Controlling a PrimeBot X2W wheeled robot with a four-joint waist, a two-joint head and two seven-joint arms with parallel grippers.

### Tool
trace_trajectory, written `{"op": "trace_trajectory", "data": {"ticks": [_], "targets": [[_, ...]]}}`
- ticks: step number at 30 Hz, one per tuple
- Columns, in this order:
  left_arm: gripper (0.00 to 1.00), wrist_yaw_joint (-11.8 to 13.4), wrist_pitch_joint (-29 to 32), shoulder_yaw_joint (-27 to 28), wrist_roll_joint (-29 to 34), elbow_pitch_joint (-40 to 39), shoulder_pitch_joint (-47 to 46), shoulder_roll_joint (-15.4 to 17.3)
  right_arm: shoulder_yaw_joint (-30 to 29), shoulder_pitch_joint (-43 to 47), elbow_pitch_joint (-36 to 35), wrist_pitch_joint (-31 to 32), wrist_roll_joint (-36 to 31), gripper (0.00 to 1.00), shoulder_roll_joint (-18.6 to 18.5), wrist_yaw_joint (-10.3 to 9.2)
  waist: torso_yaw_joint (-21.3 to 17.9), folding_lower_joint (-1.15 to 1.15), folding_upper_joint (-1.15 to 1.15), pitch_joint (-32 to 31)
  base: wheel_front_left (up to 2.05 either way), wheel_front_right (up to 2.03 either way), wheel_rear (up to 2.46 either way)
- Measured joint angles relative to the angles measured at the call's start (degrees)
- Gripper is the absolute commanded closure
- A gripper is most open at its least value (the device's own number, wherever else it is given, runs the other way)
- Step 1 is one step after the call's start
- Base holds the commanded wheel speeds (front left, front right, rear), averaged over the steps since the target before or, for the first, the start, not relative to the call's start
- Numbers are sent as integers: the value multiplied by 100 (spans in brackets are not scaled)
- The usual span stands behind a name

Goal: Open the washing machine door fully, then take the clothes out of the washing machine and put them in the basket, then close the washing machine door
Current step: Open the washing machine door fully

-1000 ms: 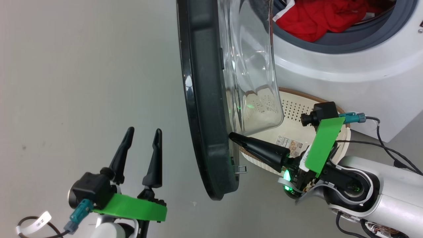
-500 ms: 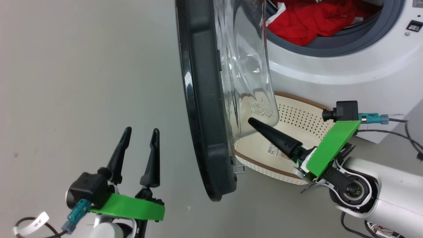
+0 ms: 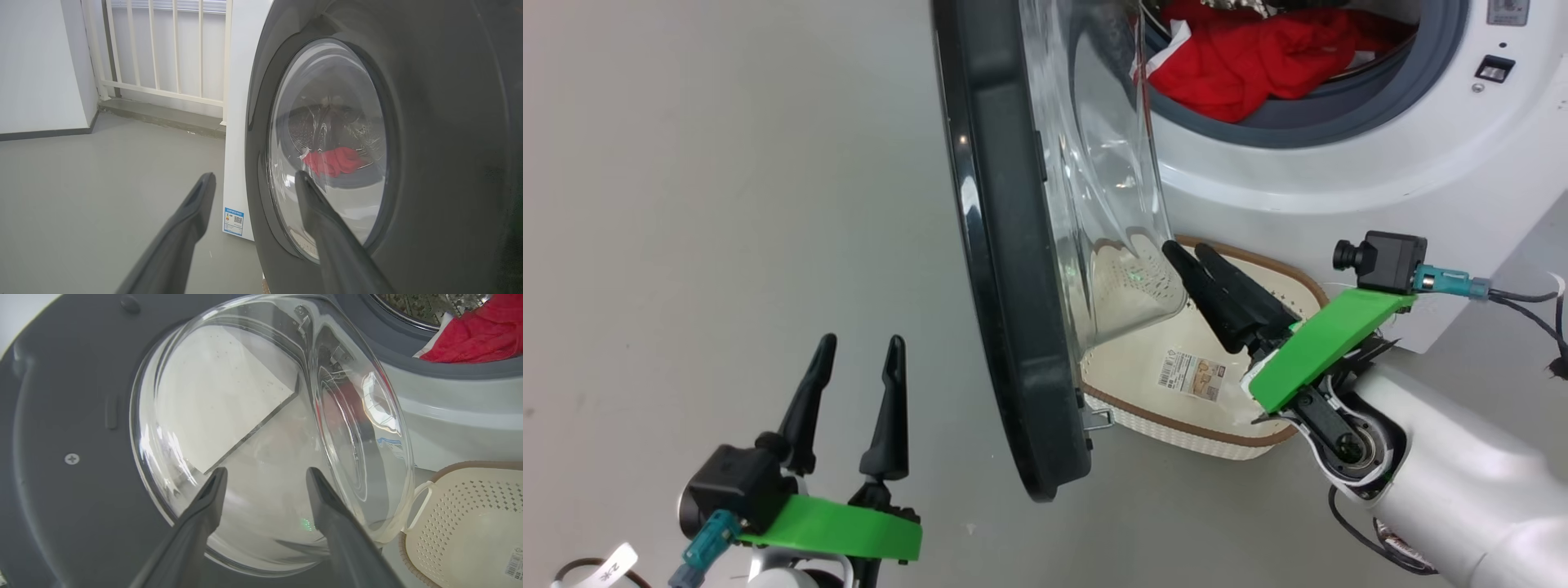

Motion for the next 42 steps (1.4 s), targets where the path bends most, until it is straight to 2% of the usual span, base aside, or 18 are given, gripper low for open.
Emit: {"op": "trace_trajectory", "data": {"ticks": [9,12,18,23,26,32,42], "targets": [[0,0,0,9,16,-29,27,2,-1742,987,331,-3,-2739,0,837,1,-56,0,0,-92,0,0,0],[0,0,0,7,19,-63,90,2,-2510,1337,310,-16,-3830,0,1134,1,-65,0,0,-125,0,0,0],[0,2,0,-2,59,-137,134,7,-3860,2131,-63,-16,-5950,0,1739,4,-67,0,0,-193,0,0,0],[0,25,0,16,59,-298,233,12,-4655,2676,-739,-18,-7363,0,1929,5,-60,0,0,-233,0,0,0],[0,63,0,23,71,-374,242,14,-4801,2950,-1140,-18,-7656,0,1959,5,-57,0,0,-254,0,0,0],[0,80,0,63,205,-552,296,16,-4937,3412,-1663,-18,-7808,0,1985,7,-84,0,0,-291,0,0,0],[0,81,0,52,292,-571,475,21,-4935,3789,-1924,-18,-7724,0,1990,7,-174,0,0,-289,0,0,0]]}}
